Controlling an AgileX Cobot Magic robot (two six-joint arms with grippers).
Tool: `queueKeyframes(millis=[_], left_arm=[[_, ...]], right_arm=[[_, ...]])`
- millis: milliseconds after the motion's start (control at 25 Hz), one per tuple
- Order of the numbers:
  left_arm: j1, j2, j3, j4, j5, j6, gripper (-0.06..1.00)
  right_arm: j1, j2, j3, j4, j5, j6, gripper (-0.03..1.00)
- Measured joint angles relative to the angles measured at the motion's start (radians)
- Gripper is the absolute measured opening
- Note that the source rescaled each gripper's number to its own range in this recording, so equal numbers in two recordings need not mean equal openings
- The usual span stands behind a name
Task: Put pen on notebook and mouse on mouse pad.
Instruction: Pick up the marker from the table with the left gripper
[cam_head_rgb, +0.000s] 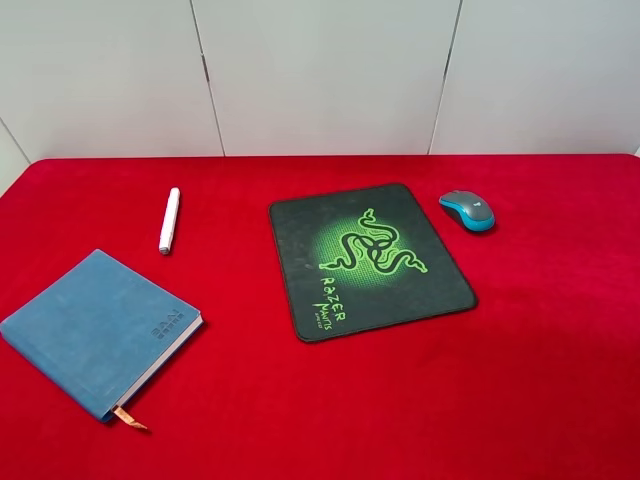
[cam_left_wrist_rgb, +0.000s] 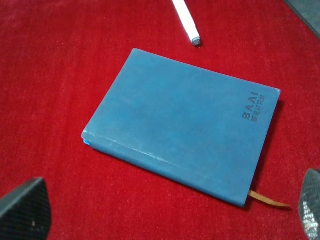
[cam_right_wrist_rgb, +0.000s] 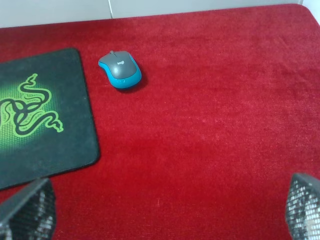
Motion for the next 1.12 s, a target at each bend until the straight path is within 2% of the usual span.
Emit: queueKeyframes(millis=[280,440,1120], left_arm=[[0.0,0.004,-0.021,0.0,0.002,0.0,0.99],[0.0,0.096,-0.081,0.0,0.001,0.0,0.99],[0.0,0.853,-0.35,0.0,-0.138,-0.076,0.97]], right_arm=[[0.0,0.0,0.0,0.0,0.0,0.0,1.0],[0.0,0.0,0.0,0.0,0.0,0.0,1.0],[0.0,0.0,0.0,0.0,0.0,0.0,1.0]])
